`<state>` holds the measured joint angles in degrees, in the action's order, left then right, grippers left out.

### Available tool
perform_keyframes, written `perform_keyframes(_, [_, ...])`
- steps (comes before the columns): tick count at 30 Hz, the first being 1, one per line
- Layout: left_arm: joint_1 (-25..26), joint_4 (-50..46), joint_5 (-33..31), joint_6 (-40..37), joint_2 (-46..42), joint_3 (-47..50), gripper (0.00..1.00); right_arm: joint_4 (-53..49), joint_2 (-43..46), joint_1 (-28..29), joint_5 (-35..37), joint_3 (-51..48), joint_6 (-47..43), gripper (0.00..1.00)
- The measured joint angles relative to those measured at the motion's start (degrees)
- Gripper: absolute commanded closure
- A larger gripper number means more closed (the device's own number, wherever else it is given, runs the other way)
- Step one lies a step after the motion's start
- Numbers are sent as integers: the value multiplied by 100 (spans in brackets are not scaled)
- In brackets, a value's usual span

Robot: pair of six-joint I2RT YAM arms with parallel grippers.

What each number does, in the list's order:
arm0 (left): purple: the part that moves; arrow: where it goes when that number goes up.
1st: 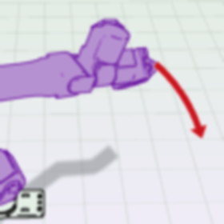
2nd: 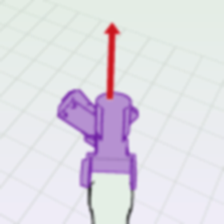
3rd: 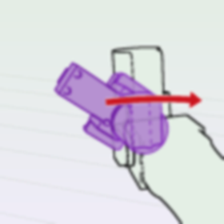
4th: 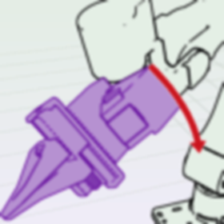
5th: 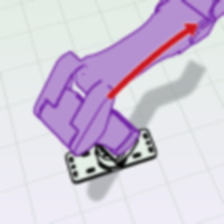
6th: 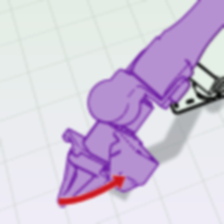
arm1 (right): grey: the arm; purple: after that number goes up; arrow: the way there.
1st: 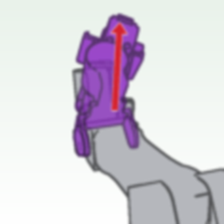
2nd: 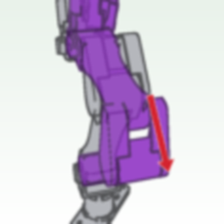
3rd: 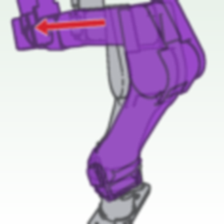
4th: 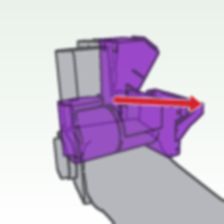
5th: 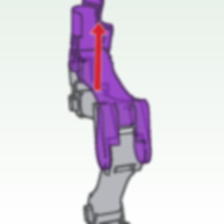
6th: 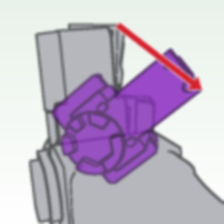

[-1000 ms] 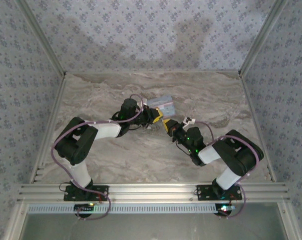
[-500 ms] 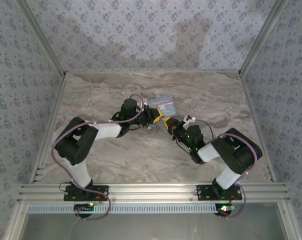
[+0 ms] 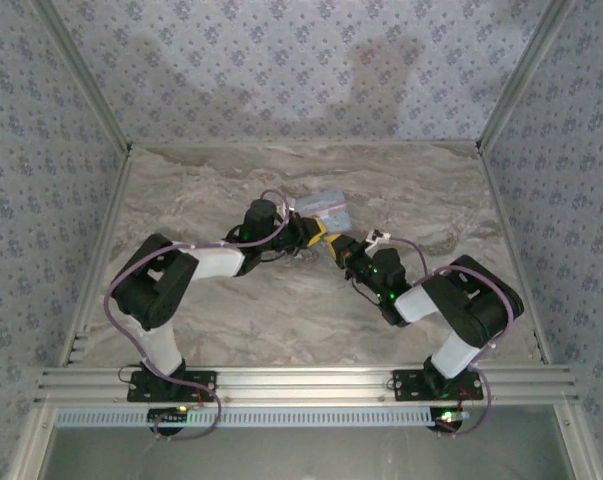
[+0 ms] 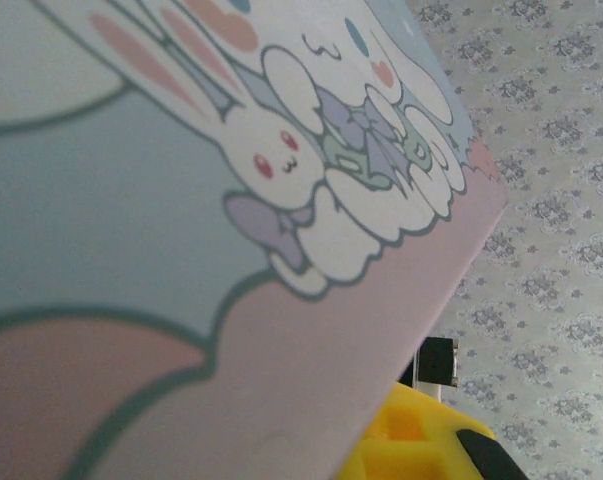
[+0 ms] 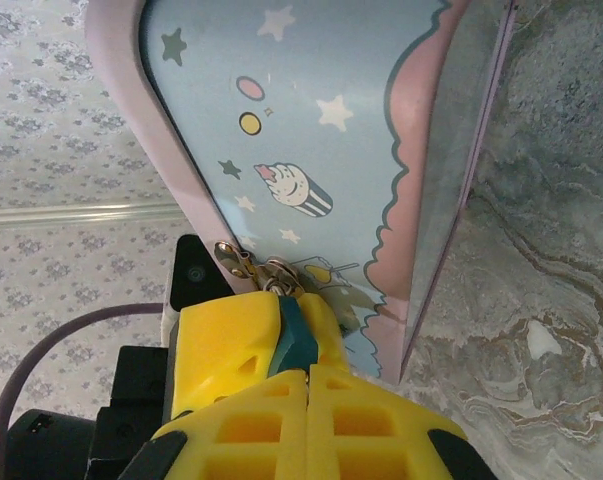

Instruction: Unlock a padlock with a key

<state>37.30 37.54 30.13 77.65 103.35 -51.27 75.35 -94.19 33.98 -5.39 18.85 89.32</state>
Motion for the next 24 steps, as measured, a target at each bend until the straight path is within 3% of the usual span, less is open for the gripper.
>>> perform_keyframes(24, [247, 142, -507, 46, 210, 11, 100, -348, -37, -85, 9, 7, -216, 100])
